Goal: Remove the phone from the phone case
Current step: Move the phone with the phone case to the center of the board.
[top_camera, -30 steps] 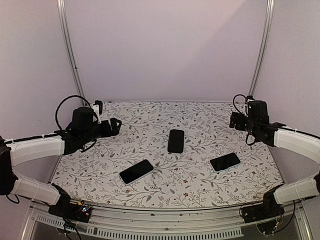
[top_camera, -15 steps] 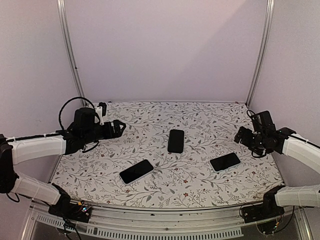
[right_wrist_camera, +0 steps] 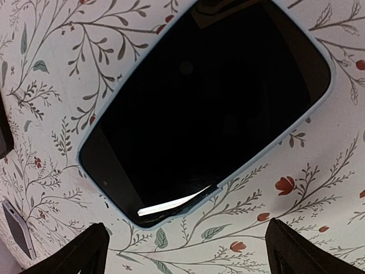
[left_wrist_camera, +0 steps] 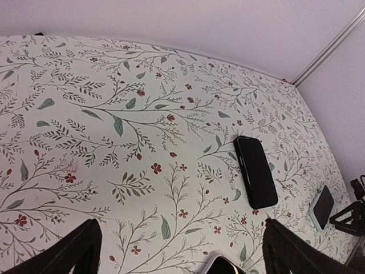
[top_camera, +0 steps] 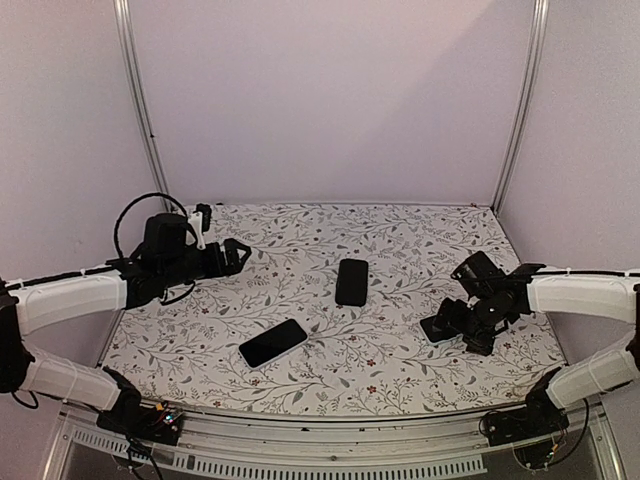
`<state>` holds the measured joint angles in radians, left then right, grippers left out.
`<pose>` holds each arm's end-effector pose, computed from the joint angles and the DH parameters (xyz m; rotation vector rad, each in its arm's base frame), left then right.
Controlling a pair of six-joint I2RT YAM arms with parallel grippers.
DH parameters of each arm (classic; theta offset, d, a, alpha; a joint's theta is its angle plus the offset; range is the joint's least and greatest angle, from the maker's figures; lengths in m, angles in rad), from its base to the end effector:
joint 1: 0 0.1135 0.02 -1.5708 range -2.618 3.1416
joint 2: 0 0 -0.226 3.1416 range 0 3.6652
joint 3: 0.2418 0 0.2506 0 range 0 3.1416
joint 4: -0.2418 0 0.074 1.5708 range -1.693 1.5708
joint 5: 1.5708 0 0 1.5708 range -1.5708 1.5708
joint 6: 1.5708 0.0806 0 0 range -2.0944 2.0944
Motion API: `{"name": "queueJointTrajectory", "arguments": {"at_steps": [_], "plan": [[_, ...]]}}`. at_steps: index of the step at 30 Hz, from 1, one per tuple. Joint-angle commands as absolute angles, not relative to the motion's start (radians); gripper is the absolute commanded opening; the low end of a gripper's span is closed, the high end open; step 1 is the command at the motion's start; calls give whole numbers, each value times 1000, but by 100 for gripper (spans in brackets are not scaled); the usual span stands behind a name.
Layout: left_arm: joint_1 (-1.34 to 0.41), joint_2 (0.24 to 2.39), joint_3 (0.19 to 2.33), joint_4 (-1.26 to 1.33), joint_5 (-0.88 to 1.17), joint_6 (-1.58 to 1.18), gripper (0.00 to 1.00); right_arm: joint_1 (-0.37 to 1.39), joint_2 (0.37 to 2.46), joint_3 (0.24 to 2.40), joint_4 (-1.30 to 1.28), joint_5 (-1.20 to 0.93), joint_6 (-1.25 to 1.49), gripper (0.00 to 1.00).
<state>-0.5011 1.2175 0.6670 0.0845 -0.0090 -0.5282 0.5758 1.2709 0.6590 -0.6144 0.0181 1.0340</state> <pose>0.2798 -0.1525 0.1799 -0.0342 2.0964 -0.6279 0.2013 0.1290 0.0933 0.6562 2.7941 0.3419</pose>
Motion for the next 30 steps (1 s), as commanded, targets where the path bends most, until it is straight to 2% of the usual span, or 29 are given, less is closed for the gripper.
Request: {"name": "queueJointTrajectory", "arguments": {"at_steps": [1, 12, 19, 30], "plan": [[-512, 1211, 710, 33, 21, -528, 99, 584, 1353, 679, -534, -34, 1135, 99], [-511, 1224, 772, -61, 3, -501, 99, 535, 1668, 917, -371, 27, 992, 99], [-509, 1254, 841, -111, -67, -504, 99, 505, 1967, 1289, -470, 129, 732, 99], [-509, 1276, 917, -171, -33, -495, 99, 281, 2021, 1361, -430, 34, 652, 99]]}}
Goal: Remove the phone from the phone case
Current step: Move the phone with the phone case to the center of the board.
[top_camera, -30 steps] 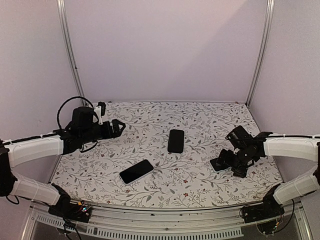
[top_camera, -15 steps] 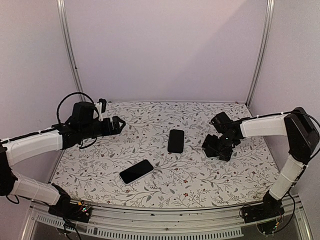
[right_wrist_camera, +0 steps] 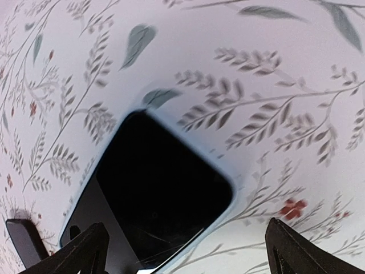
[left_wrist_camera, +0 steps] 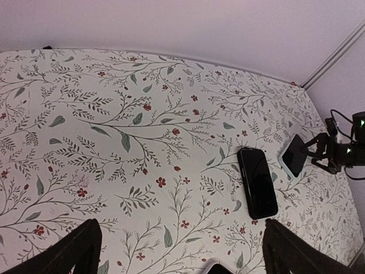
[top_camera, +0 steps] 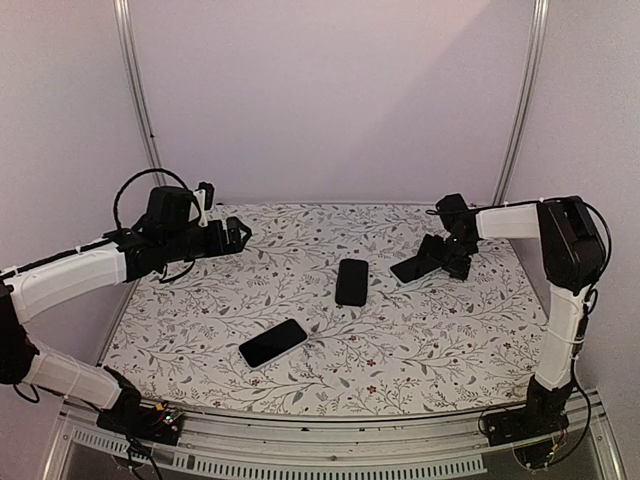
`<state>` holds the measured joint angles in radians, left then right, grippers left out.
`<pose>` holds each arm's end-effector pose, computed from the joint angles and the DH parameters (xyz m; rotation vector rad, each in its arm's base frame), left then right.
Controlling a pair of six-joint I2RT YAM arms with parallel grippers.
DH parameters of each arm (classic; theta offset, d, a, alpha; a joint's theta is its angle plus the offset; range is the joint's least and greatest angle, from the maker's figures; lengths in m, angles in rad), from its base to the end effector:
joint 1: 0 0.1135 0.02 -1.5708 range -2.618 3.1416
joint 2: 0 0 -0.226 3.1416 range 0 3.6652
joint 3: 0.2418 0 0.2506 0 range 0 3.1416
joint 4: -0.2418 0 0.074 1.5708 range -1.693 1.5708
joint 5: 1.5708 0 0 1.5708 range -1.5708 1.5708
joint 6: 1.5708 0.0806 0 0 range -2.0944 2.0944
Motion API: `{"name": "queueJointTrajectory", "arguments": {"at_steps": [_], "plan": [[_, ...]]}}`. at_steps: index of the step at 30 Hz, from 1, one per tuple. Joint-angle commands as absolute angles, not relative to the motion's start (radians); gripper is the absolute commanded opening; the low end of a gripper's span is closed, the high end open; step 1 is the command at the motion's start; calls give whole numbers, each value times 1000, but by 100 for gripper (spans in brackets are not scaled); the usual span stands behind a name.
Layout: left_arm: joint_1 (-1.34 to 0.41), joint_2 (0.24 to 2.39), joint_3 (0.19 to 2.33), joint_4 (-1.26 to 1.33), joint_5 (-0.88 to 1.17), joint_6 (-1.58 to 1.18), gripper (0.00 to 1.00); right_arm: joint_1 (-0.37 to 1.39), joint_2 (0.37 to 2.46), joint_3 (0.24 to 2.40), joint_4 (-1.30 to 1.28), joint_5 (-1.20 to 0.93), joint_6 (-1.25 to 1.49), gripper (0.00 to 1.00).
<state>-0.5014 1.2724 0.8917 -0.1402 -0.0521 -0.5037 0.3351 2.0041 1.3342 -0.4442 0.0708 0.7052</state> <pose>0.2964 -0.1577 0.2179 -0.0347 2.1389 -0.5478 0.3900 0.1298 0.0760 0.5190 2.6514 0.2290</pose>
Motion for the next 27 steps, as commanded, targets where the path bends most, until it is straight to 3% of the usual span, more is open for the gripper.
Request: {"name": "queueJointTrajectory", "arguments": {"at_steps": [1, 7, 15, 21, 27], "plan": [[-509, 1272, 914, -171, -28, -495, 99, 274, 2032, 1373, -422, 15, 647, 99], [-508, 1256, 909, -184, -29, -484, 99, 279, 2148, 1508, -433, -121, 650, 99], [-505, 1244, 905, -185, -24, -471, 99, 359, 2288, 1773, -520, -115, 645, 99], [-502, 1252, 907, -181, -13, -465, 99, 423, 2430, 2037, -696, -14, 559, 99], [-497, 1269, 911, -170, 3, -463, 99, 487, 2431, 2019, -775, 185, 486, 99]]}}
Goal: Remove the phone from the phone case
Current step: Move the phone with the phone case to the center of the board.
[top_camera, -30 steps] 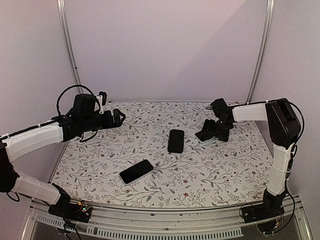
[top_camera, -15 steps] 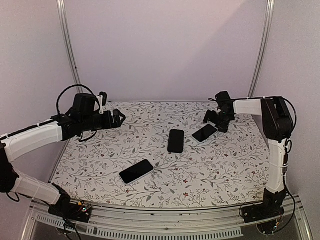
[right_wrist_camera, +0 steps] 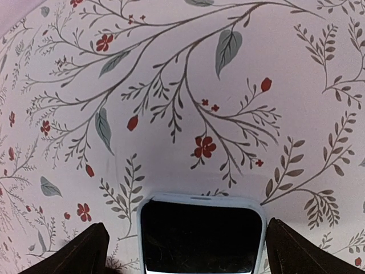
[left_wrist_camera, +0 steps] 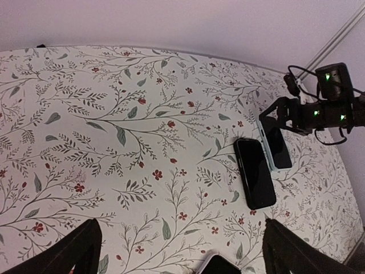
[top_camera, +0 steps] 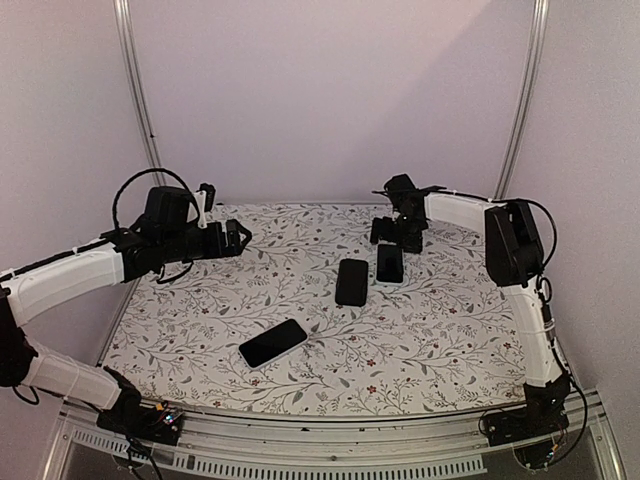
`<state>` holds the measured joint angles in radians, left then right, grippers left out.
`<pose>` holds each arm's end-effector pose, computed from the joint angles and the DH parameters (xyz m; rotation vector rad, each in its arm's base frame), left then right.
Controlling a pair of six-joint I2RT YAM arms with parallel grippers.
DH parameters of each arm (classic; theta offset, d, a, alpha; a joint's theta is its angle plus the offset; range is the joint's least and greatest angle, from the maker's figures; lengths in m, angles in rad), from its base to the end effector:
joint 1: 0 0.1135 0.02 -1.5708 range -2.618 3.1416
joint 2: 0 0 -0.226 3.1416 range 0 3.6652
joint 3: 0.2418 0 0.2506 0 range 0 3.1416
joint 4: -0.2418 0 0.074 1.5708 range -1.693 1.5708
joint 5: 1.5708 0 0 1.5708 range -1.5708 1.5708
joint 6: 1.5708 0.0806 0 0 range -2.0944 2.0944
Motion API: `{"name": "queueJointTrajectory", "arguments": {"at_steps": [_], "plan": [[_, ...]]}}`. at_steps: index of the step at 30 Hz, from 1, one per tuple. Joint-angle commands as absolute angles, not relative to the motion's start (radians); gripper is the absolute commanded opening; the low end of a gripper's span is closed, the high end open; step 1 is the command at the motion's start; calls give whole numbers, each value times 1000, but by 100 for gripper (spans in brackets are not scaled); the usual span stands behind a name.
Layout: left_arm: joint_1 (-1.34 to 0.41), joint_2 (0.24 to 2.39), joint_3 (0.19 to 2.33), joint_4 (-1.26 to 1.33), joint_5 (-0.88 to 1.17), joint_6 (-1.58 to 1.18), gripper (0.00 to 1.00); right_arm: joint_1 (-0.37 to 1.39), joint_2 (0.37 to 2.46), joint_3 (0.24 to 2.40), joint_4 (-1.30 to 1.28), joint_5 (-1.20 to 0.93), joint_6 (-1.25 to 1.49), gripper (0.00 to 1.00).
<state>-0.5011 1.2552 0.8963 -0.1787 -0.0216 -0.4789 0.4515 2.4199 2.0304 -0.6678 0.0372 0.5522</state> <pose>0.2916 -0.1577 0.2199 0.0107 2.1593 -0.5567 0.4633 0.2213 0.0913 0.1468 2.6548 0.2924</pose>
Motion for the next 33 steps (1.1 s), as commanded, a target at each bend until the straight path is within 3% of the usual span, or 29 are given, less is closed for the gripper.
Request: {"name": "queueJointTrajectory", "arguments": {"at_steps": [1, 20, 30, 33], "plan": [[-497, 1273, 914, -170, 15, -462, 99, 490, 2422, 2003, -777, 203, 484, 99], [-482, 1346, 918, -149, 87, -514, 99, 615, 2288, 1746, -784, 249, 521, 98], [-423, 1409, 906, -84, 252, -609, 99, 634, 2297, 1703, -748, 252, 492, 79], [-401, 1418, 896, -65, 299, -633, 99, 633, 2302, 1701, -740, 254, 475, 66]]}}
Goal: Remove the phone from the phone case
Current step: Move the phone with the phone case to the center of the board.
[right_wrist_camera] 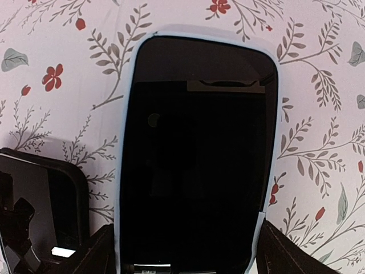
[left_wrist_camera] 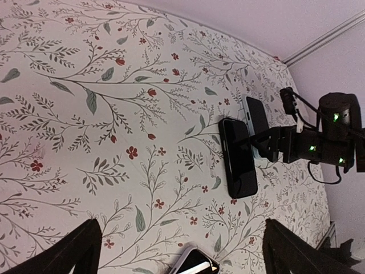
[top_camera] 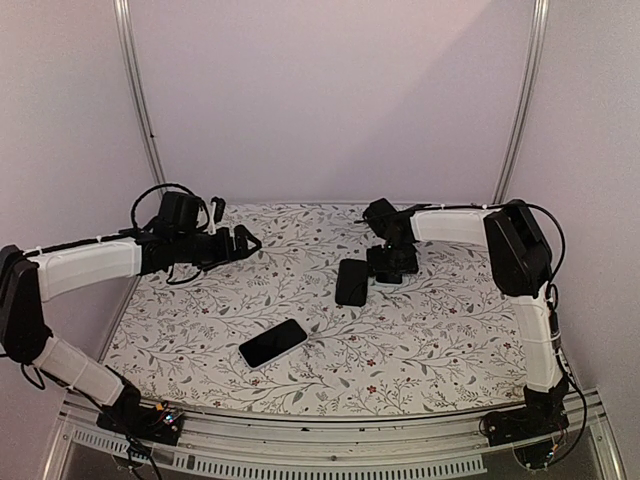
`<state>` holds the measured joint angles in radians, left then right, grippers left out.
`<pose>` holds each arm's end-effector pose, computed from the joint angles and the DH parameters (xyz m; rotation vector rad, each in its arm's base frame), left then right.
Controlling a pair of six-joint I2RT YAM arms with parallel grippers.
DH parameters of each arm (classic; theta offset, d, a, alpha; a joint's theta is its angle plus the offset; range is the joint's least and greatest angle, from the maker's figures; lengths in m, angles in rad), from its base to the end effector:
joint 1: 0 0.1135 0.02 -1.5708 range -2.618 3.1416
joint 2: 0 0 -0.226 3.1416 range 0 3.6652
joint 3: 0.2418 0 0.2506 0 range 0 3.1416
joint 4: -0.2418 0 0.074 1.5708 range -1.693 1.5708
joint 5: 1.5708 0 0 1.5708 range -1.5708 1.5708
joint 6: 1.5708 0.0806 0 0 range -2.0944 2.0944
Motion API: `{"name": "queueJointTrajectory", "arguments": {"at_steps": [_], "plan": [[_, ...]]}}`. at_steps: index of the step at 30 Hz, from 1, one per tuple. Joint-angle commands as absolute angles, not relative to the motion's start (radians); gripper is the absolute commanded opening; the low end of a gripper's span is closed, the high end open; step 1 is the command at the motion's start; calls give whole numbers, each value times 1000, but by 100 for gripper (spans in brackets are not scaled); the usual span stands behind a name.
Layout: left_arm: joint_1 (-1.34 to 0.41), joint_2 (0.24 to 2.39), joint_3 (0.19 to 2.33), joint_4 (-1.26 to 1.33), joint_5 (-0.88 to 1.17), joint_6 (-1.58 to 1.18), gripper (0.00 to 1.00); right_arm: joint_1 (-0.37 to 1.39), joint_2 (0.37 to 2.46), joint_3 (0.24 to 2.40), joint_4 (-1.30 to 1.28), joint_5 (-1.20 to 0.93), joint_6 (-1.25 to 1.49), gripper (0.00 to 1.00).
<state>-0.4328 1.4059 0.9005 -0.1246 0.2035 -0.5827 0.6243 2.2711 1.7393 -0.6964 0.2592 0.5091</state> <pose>0.3095 -0.1609 0.1810 -0.0531 2.2995 -0.7728 0.3827 0.2503 0.0716 -0.0952 2.7144 -0.0464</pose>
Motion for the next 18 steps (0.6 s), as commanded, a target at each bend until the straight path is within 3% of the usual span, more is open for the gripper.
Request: {"name": "queueJointTrajectory", "arguments": {"at_steps": [1, 8, 18], "plan": [[-392, 1419, 890, -55, 317, -647, 99, 634, 2300, 1698, -738, 259, 469, 60], [-361, 1455, 866, 52, 417, -733, 99, 634, 2223, 1683, -697, 291, 425, 34], [-354, 1500, 862, 126, 481, -826, 99, 636, 2090, 1614, -569, 264, 355, 19]]}}
